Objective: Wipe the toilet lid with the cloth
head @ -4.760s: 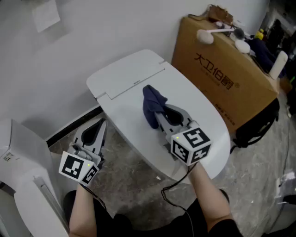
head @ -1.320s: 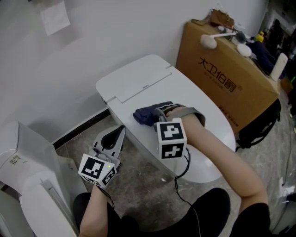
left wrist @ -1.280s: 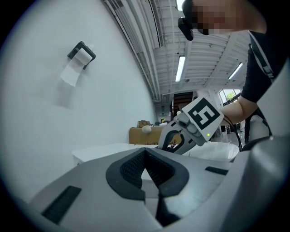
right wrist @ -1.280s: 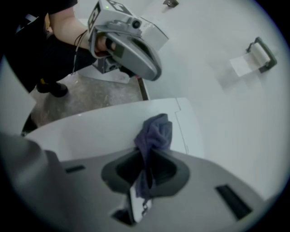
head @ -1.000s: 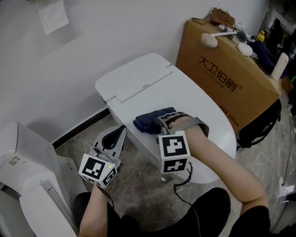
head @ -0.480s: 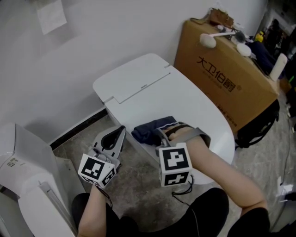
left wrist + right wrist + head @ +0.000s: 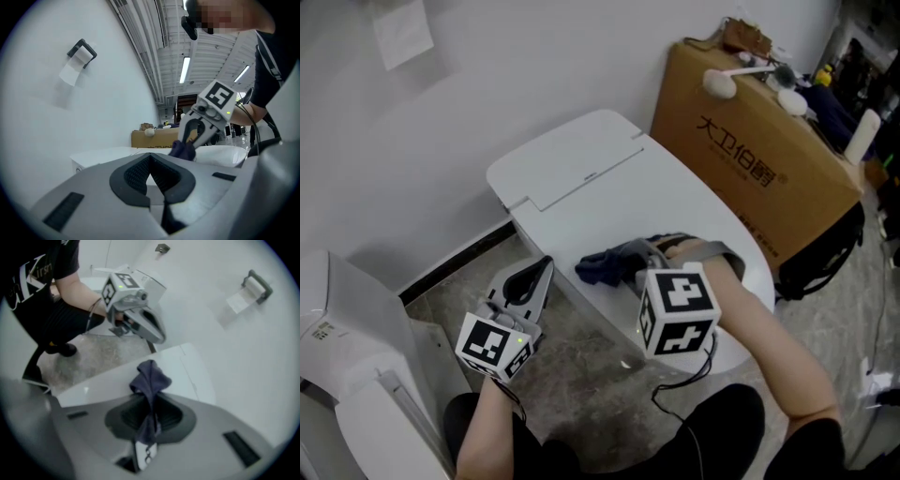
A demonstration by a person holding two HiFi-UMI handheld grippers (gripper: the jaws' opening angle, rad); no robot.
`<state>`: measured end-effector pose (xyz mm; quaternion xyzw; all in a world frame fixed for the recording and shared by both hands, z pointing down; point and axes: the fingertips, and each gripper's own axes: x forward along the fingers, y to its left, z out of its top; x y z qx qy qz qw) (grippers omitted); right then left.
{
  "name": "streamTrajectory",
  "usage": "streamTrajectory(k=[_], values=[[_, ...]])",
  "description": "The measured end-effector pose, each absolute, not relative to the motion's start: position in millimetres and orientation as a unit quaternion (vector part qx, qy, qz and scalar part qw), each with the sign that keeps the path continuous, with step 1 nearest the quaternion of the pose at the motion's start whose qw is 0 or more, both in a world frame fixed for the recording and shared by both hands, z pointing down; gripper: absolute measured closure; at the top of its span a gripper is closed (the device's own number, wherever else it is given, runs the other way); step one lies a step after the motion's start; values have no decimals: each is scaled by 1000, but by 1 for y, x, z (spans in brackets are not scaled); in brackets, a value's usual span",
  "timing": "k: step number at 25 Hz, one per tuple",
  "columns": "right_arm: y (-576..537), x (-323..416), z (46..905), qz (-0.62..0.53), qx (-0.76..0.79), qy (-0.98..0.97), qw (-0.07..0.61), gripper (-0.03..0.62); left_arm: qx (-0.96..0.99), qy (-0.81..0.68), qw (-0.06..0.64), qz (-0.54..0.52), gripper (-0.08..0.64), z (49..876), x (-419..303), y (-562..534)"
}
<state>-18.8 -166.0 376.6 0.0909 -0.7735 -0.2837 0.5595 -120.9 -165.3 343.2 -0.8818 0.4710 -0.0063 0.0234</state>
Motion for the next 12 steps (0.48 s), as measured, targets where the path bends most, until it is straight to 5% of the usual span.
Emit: streamTrajectory(k=[12], values=[[-393, 24, 352, -337, 226, -678, 613, 526, -887, 461, 34, -6, 554, 337, -106, -153]])
